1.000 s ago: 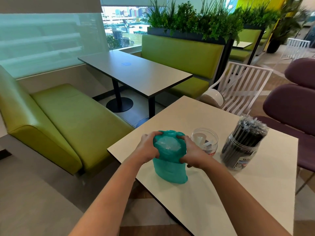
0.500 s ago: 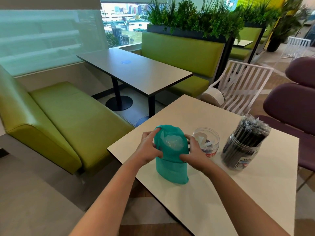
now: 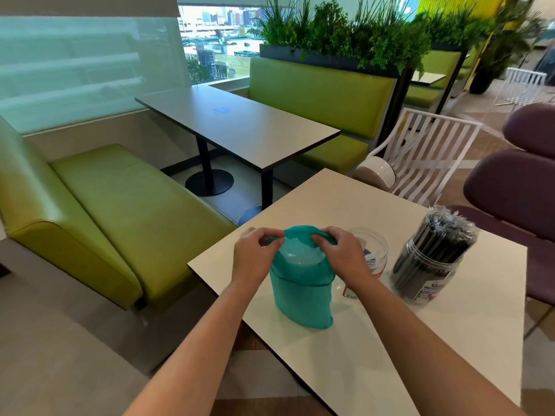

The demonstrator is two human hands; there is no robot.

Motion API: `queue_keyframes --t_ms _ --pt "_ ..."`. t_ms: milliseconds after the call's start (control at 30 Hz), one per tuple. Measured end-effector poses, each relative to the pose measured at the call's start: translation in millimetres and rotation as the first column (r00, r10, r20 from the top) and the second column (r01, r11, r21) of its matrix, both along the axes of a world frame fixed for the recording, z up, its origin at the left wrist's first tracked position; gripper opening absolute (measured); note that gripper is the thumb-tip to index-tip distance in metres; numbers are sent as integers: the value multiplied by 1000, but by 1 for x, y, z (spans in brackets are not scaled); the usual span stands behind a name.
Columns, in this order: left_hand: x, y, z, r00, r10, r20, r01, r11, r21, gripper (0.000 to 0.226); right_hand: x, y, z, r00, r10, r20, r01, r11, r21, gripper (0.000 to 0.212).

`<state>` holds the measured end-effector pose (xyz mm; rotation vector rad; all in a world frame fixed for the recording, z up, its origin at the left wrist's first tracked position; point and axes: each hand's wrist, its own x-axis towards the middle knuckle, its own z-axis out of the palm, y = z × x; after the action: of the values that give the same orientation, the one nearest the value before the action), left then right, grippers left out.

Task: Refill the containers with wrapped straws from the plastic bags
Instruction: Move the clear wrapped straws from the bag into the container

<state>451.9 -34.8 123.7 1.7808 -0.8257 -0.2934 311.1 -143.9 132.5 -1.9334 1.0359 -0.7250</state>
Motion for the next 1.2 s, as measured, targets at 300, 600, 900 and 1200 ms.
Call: queue_keyframes --t_ms 300,600,900,1200 --pt "3 -13 -5 966 12 -259 -6 1000 25 14 9 -9 -6 985 -159 66 140 962 233 14" --pt "8 -20 -26 966 -79 -245 146 951 272 39 9 -14 -19 990 -81 114 34 931 364 45" --pt "4 -19 -29 822 -12 -570 164 963 216 42 12 -19 -16 998 -15 -61 42 885 464 31" --pt "3 -15 -22 688 1 -726 101 990 97 27 2 -18 -1 999 -42 -31 53 822 568 18"
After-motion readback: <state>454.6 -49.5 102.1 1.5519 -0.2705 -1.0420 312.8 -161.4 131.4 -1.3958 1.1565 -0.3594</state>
